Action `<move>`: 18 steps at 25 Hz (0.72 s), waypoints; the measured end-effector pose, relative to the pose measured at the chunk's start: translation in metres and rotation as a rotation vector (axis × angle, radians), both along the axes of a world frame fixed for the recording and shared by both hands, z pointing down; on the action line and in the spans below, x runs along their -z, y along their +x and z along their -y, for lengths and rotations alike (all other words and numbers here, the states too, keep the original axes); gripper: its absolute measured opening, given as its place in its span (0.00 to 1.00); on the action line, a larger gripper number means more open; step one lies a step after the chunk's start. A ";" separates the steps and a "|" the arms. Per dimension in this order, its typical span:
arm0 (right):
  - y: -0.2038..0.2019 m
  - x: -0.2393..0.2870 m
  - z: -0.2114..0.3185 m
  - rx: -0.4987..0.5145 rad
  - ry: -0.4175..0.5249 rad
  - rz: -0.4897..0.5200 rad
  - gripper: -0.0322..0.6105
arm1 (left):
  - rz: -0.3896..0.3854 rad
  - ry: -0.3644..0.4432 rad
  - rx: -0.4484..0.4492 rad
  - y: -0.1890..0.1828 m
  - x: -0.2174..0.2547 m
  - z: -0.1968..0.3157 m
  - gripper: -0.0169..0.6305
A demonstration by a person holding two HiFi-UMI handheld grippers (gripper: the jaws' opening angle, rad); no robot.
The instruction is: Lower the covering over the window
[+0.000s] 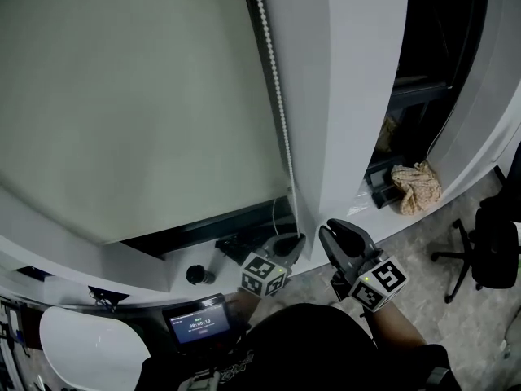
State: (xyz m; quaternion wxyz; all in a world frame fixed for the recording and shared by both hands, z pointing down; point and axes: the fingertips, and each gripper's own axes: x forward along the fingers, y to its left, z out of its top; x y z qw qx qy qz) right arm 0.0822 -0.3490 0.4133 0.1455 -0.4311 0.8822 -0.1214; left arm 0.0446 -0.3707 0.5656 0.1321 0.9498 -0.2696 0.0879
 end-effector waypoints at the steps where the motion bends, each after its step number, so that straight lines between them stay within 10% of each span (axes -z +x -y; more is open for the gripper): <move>1: -0.006 0.018 0.000 0.015 0.041 -0.019 0.18 | 0.022 -0.037 -0.007 0.001 -0.018 -0.007 0.04; 12: -0.055 0.150 0.007 0.096 0.276 -0.083 0.22 | 0.166 -0.262 -0.064 -0.008 -0.132 -0.055 0.03; 18: -0.063 0.189 0.010 0.084 0.351 -0.162 0.14 | 0.399 -0.426 -0.170 -0.022 -0.197 -0.100 0.02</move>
